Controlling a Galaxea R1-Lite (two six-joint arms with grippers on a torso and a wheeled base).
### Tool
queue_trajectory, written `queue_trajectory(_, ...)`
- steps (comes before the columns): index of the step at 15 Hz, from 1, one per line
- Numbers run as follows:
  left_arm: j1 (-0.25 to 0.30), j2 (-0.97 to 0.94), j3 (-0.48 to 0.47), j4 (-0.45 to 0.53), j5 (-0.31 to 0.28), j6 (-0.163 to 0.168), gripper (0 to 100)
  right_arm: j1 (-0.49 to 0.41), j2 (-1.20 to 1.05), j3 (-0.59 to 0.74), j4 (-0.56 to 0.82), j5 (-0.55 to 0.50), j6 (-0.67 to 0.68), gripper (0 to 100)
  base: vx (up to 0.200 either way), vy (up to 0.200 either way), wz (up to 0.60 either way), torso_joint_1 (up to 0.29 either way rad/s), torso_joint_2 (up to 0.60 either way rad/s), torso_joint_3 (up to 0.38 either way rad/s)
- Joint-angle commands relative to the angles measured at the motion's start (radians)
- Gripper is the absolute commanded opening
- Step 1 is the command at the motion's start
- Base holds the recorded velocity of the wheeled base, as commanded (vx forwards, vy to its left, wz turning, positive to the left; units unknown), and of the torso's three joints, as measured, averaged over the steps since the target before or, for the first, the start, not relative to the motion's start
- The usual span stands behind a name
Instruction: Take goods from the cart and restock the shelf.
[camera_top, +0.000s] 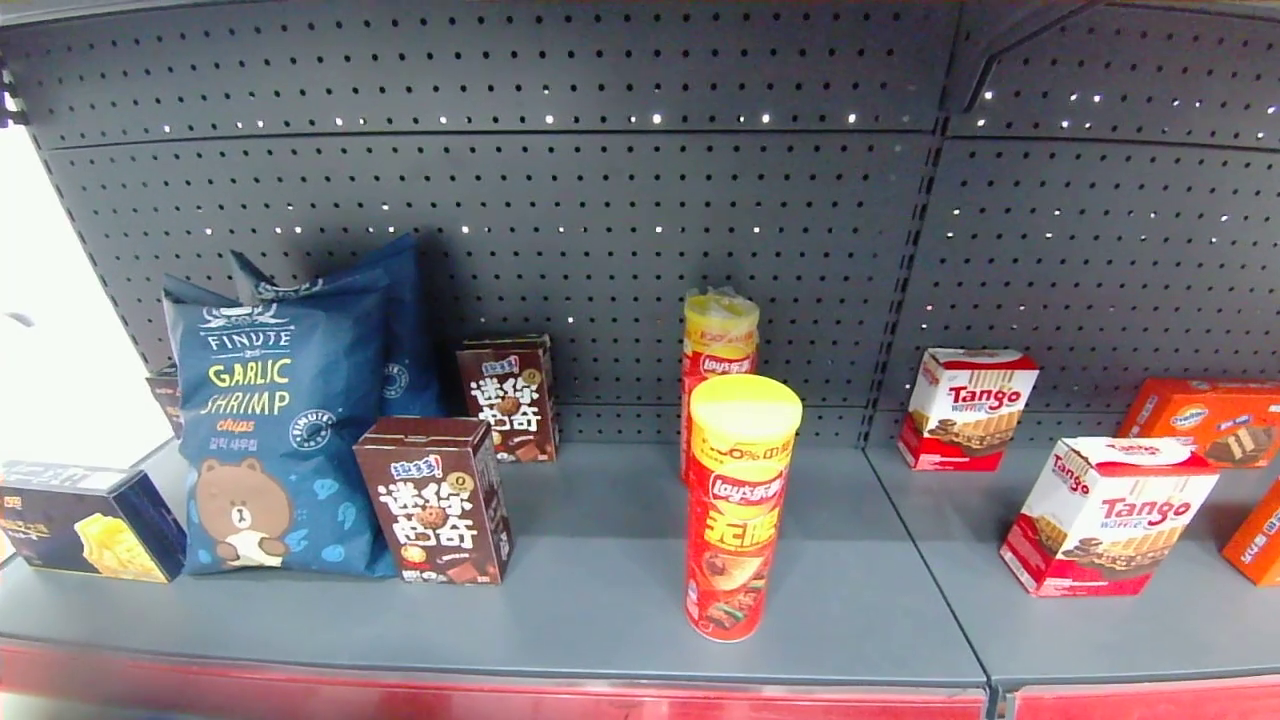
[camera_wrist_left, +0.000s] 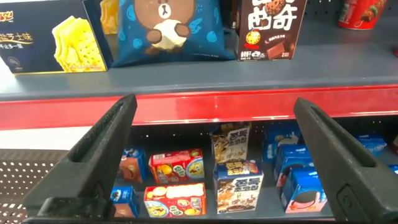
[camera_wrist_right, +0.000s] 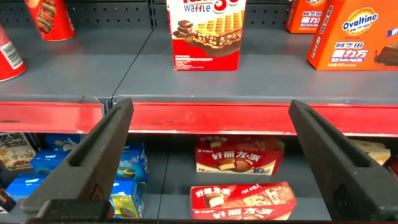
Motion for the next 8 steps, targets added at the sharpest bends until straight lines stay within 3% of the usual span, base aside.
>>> queue_trajectory(1,0.000,0.001,0.000,0.000,0.000,0.000,100,0.000,0.000,0.000,0.000,0.000,0.001,100,0.000,0.000,0.00,0.076,-0.22,-0.115)
queue_trajectory(5,0.000,0.001,0.000,0.000,0.000,0.000,100,0.000,0.000,0.000,0.000,0.000,0.001,100,0.000,0.000,0.00,0.005,-0.02,-0.008)
queue_trajectory(6,0.000,0.001,0.000,0.000,0.000,0.000,100,0.000,0.000,0.000,0.000,0.000,0.001,100,0.000,0.000,-0.60,0.002,-0.01,0.012)
queue_trajectory(8,0.000,0.001,0.000,0.000,0.000,0.000,100,0.000,0.000,0.000,0.000,0.000,0.001,100,0.000,0.000,0.00,0.000,0.00,0.000)
